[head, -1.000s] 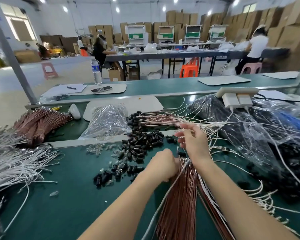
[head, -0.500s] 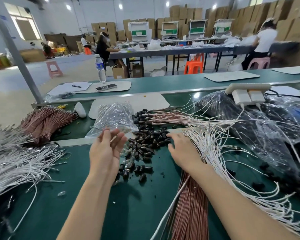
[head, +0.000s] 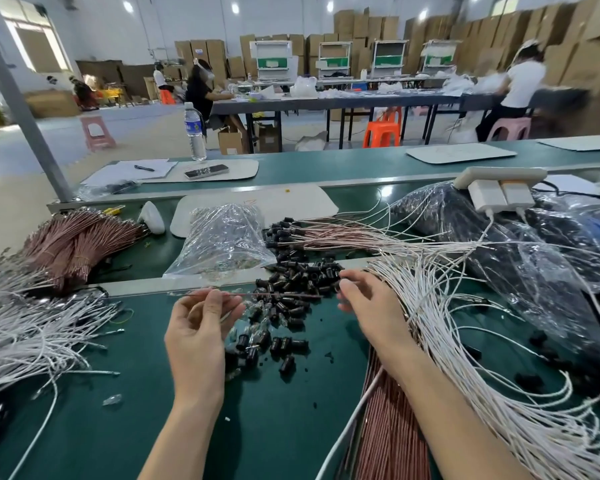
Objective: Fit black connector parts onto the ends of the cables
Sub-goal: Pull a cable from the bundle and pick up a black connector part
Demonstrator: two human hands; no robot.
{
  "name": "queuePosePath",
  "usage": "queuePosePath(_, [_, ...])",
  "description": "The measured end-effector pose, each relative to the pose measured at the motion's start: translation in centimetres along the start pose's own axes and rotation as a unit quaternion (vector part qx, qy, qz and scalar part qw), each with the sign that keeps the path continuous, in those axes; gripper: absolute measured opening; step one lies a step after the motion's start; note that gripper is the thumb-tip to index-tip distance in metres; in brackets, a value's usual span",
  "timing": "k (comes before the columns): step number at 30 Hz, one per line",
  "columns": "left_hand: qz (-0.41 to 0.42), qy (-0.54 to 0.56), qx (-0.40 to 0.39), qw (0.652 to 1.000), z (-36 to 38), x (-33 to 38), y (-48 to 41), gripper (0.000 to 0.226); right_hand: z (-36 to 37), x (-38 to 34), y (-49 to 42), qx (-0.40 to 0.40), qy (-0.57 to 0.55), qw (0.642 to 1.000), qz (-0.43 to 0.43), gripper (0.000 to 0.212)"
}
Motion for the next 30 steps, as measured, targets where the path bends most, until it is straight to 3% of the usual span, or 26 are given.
queuePosePath(2, [-0.007,0.031,-0.007,0.999,0.3,-0.1,0.3,0.011,1.3,0.8,0.8,-0.038,-0.267,0.961,0.066,0.017])
queuePosePath(5, [-0.003,0.046,-0.008,0.999,0.6,0.0,0.6,0.013,2.3,0.6,1.1,-0.077,-0.402,0.908,0.089,0.019])
queuePosePath(15, [0.005,0.072,0.019,0.997,-0.3,0.2,0.2,0.015,2.5,0.6,1.4,-0.067,-0.436,0.894,0.085,0.017])
queuePosePath(30, [-0.038,0.097,-0.02,0.994,0.8,0.0,0.6,0.012,2.2,0.6,1.7,-0.058,-0.432,0.897,0.07,0.033])
Point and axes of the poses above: each hand's wrist, its own y-axis away from the middle knuckle, its own z-axis out of the palm, x = y × z, the point moved 6 cm from there along -y, towards the middle knuckle, and after that the axes turned 7 degrees about -x, right-handed, at the moved point
